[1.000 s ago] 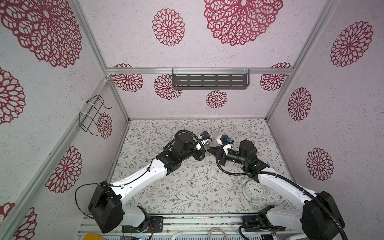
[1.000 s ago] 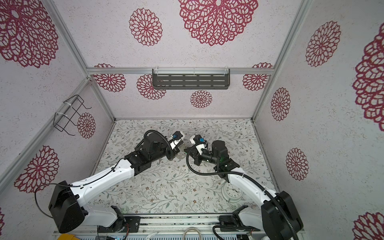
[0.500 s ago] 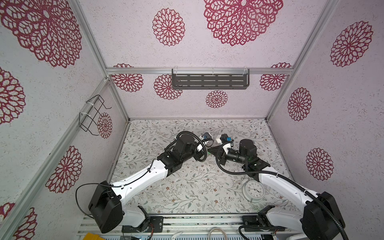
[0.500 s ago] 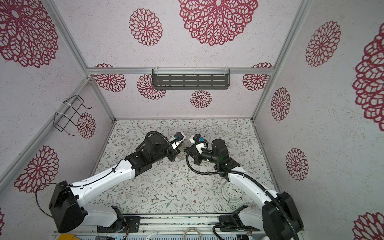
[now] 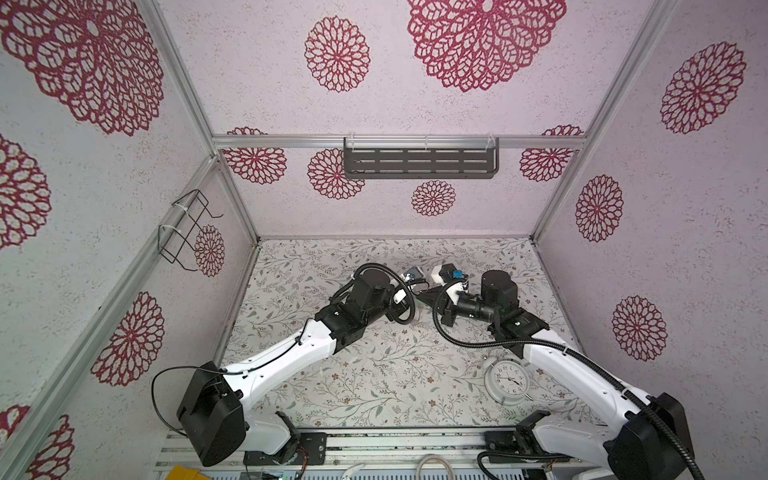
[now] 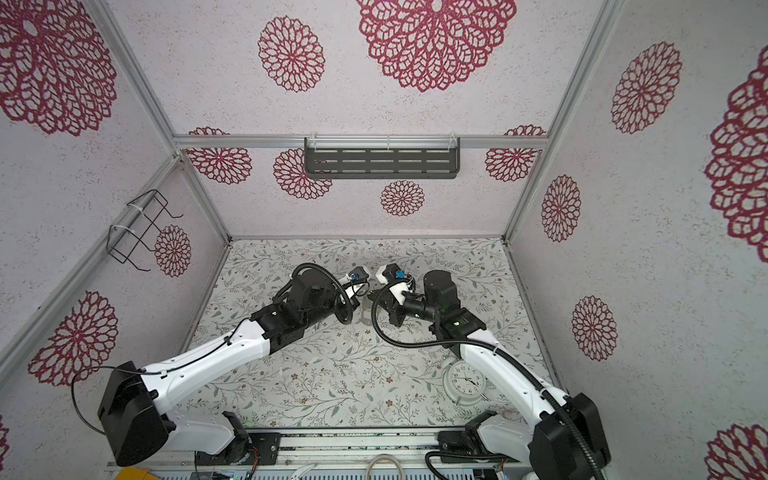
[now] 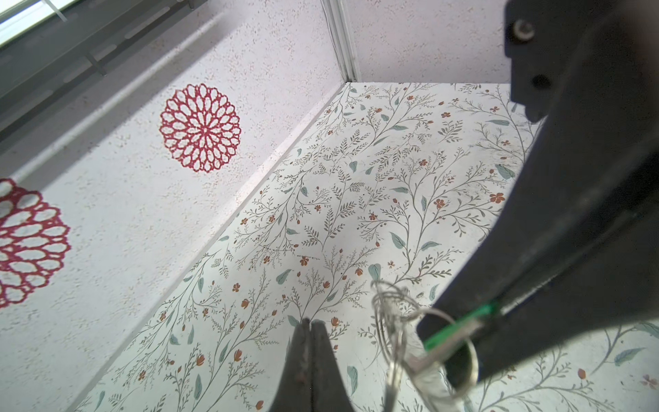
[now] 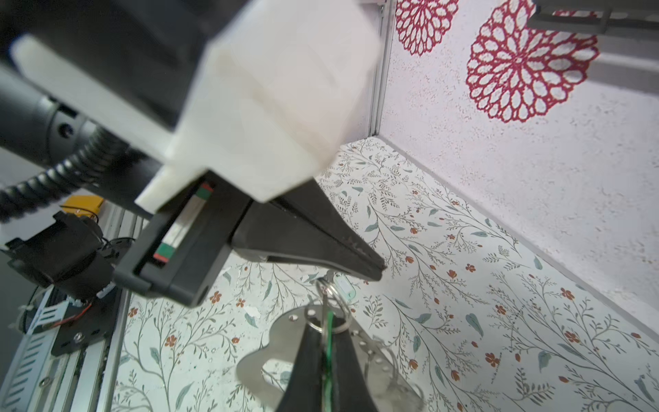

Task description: Remove the keys from the keyring

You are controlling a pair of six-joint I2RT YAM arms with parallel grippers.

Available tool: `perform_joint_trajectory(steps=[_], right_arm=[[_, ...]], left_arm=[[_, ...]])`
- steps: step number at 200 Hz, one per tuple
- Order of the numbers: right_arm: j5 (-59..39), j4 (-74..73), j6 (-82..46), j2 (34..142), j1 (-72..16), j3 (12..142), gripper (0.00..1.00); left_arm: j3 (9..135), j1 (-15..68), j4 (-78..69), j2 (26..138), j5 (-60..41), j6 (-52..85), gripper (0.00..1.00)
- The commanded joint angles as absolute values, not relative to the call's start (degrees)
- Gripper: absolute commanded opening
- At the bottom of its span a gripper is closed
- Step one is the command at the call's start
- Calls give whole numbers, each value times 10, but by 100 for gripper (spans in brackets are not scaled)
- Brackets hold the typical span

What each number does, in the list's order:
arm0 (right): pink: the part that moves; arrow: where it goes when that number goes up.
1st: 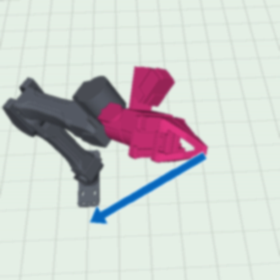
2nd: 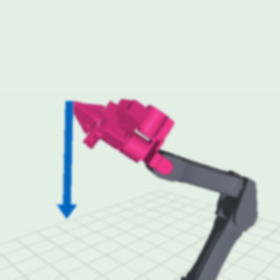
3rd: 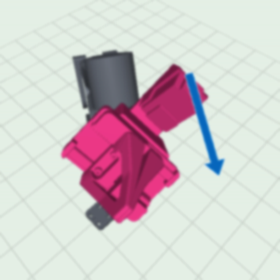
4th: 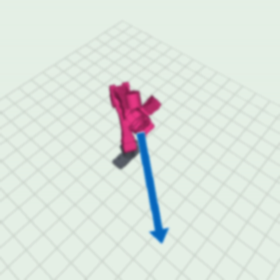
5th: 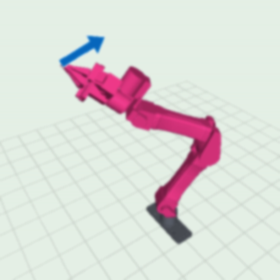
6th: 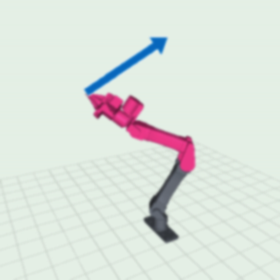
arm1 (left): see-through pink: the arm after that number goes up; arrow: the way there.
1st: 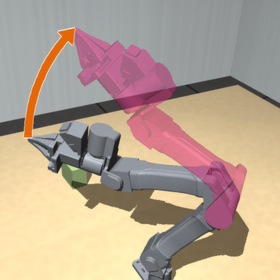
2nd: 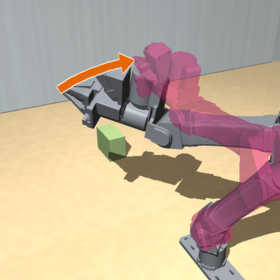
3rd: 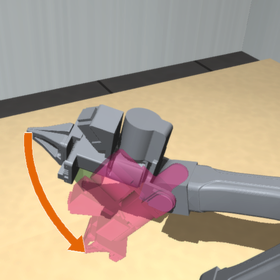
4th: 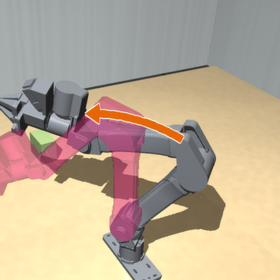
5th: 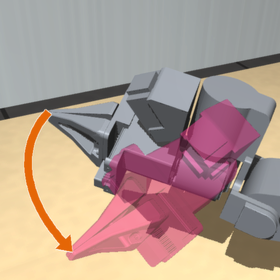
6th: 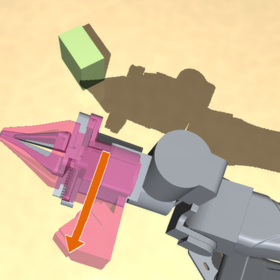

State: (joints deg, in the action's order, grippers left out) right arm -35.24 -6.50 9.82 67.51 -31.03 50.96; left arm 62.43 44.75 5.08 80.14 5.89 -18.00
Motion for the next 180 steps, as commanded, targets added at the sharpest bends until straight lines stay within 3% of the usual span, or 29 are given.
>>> perform_joint_trajectory(steps=[1,29,47,89,148,180], right_arm=[[-368,13,157,675,-312,547,0],[-377,56,186,687,-311,568,0],[-386,81,210,694,-310,582,0],[-391,164,310,708,-309,615,0],[-387,224,371,742,-309,658,0],[-395,206,358,739,-309,654,0]], left_arm=[[629,443,49,782,48,-188,0],[624,437,46,776,21,-172,0],[614,425,39,769,3,-150,16],[555,374,-15,720,-97,-118,41],[514,349,-40,714,-249,-108,46],[466,349,-87,698,-278,-108,47]])
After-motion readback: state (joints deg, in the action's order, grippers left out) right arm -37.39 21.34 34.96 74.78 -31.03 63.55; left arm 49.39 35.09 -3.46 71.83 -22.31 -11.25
